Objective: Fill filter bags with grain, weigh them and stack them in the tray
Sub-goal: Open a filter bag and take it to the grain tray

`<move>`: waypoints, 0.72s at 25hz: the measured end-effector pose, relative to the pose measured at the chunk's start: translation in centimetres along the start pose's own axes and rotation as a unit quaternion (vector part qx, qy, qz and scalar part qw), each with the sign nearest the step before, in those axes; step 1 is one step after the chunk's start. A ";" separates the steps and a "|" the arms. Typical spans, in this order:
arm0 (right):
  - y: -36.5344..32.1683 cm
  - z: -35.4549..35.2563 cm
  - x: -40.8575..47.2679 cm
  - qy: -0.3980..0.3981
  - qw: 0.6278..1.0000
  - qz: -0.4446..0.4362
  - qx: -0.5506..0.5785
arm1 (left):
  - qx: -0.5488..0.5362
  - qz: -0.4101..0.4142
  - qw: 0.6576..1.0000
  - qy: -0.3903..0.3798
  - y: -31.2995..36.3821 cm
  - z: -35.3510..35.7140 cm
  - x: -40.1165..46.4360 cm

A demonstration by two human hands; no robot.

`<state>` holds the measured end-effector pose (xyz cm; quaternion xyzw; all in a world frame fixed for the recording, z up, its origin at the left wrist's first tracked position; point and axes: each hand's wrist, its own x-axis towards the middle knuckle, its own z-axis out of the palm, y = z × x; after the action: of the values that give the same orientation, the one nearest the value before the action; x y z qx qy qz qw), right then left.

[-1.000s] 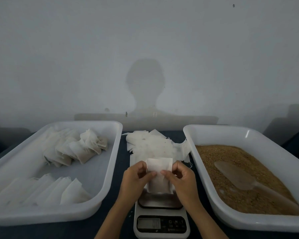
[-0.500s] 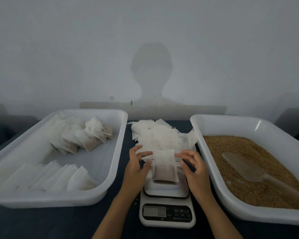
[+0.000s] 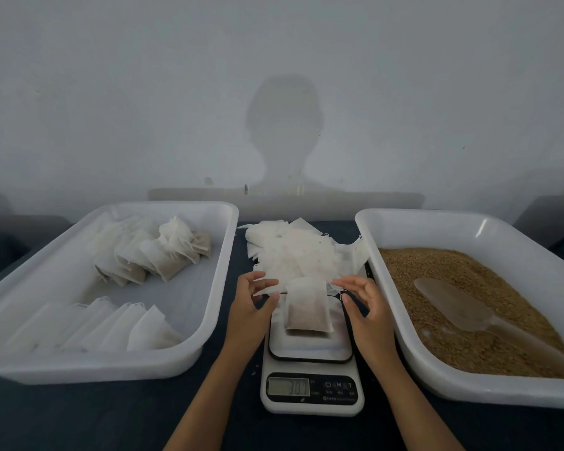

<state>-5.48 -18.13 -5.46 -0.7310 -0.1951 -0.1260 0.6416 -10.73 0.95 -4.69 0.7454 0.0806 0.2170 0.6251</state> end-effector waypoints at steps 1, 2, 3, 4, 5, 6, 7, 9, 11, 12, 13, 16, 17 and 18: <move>0.0 0.0 0.0 -0.001 1.000 0.001 -0.002 | 0.000 0.000 1.000 0.000 0.0 0.0 0.0; 0.0 0.0 0.0 -0.001 1.000 0.002 -0.005 | 0.000 0.000 1.000 0.000 0.0 0.0 0.0; 0.0 0.0 -0.1 -0.002 1.000 0.002 -0.006 | 0.000 0.000 1.000 0.000 0.0 0.0 -0.1; 0.0 0.1 -0.1 -0.004 1.000 0.002 -0.007 | 0.001 0.000 1.000 0.000 0.0 0.0 0.0; 0.0 0.1 0.0 -0.005 1.000 0.002 -0.008 | 0.002 -0.001 1.000 -0.002 -0.1 0.1 0.0; -0.1 0.1 0.0 -0.006 1.000 0.002 -0.008 | 0.003 -0.001 1.000 -0.003 -0.2 0.1 0.0; -0.1 0.1 0.0 -0.006 1.000 0.002 -0.009 | 0.003 -0.003 1.000 -0.005 -0.2 0.1 0.0; -0.1 0.1 0.0 -0.002 1.000 0.002 -0.013 | 0.009 -0.009 1.000 -0.011 -0.3 0.2 0.0; -0.1 0.2 -0.1 -0.006 1.000 -0.001 -0.027 | 0.028 -0.020 0.999 -0.036 -0.4 0.4 0.0; 0.0 0.2 -0.1 -0.016 0.999 -0.001 -0.040 | 0.042 -0.028 0.997 -0.056 -0.3 0.6 0.2; 0.0 0.3 -0.1 -0.029 0.998 0.001 -0.055 | 0.059 -0.040 0.994 -0.076 -0.3 0.8 0.4; 0.1 0.4 -0.1 -0.054 0.994 -0.005 -0.099 | 0.097 -0.060 0.989 -0.097 0.1 1.3 1.2; 0.1 0.5 -0.2 -0.055 0.992 -0.013 -0.111 | 0.099 -0.055 0.989 -0.092 0.4 1.5 1.4; -0.1 0.5 -0.2 -0.056 0.991 -0.018 -0.122 | 0.102 -0.047 0.990 -0.083 0.7 1.6 1.6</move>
<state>-5.72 -17.61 -5.54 -0.8061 -0.2267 -0.1193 0.5335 -8.75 0.01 -3.84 0.8159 0.0855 0.1153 0.5601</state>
